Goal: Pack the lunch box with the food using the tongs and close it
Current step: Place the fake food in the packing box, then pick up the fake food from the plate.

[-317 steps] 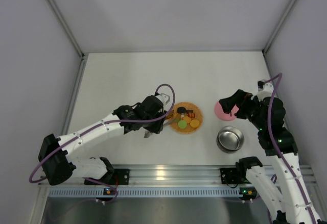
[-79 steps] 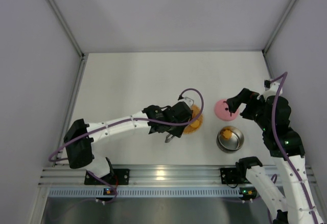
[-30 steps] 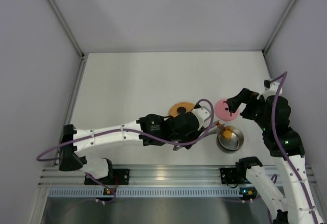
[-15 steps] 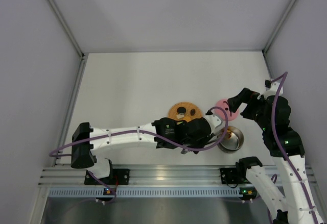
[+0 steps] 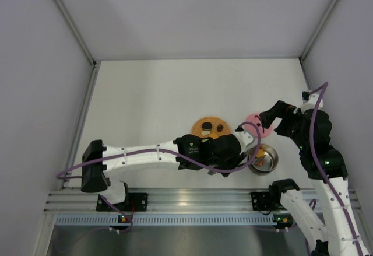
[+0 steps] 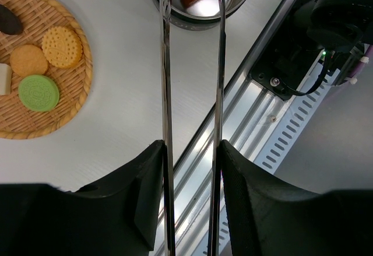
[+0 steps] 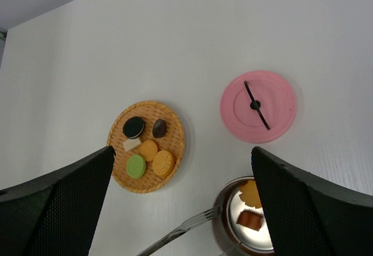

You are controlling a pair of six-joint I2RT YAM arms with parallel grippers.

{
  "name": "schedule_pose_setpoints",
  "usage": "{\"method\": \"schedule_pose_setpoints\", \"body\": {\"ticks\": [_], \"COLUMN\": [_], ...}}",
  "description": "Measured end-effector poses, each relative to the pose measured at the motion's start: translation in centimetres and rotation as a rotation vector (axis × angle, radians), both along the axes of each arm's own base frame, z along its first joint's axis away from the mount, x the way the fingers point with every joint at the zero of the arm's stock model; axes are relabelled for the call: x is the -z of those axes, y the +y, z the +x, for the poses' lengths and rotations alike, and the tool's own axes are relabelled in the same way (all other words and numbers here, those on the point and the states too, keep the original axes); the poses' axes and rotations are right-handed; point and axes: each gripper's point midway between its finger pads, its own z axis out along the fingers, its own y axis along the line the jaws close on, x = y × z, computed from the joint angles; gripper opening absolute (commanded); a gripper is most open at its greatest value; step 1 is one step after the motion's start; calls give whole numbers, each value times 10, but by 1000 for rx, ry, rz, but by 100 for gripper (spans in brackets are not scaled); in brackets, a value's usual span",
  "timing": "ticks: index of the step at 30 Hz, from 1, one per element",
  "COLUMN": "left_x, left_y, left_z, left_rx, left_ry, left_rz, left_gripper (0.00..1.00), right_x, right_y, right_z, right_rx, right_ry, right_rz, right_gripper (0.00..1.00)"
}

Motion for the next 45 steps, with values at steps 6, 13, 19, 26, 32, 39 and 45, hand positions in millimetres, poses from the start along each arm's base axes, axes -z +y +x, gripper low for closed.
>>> {"method": "schedule_pose_setpoints", "body": {"ticks": [6, 13, 19, 26, 32, 39, 45], "left_x": [0, -4, -27, -31, -2, 11, 26], "left_y": [0, 4, 24, 65, 79, 78, 80], "left_z": [0, 12, 44, 106, 114, 118, 119], "left_rx": [0, -51, -206, -437, -470, -473, -474], "left_ry": [0, -48, -129, -133, -105, -82, -68], "left_rz": [-1, 2, -28, -29, 45, 70, 104], "left_gripper": [47, 47, 47, 47, 47, 46, 47], "right_x": [0, 0, 1, 2, 2, 2, 2], "right_y": [0, 0, 0, 0, 0, 0, 0], "right_z": [0, 0, 0, 1, 2, 2, 2], "right_rx": [0, 0, 0, -1, -1, -3, -3], "right_ry": [0, 0, 3, 9, 11, 11, 11], "right_rz": [0, 0, -1, -2, -3, -9, -9], "right_gripper": [99, 99, 100, 100, 100, 100, 99]}}
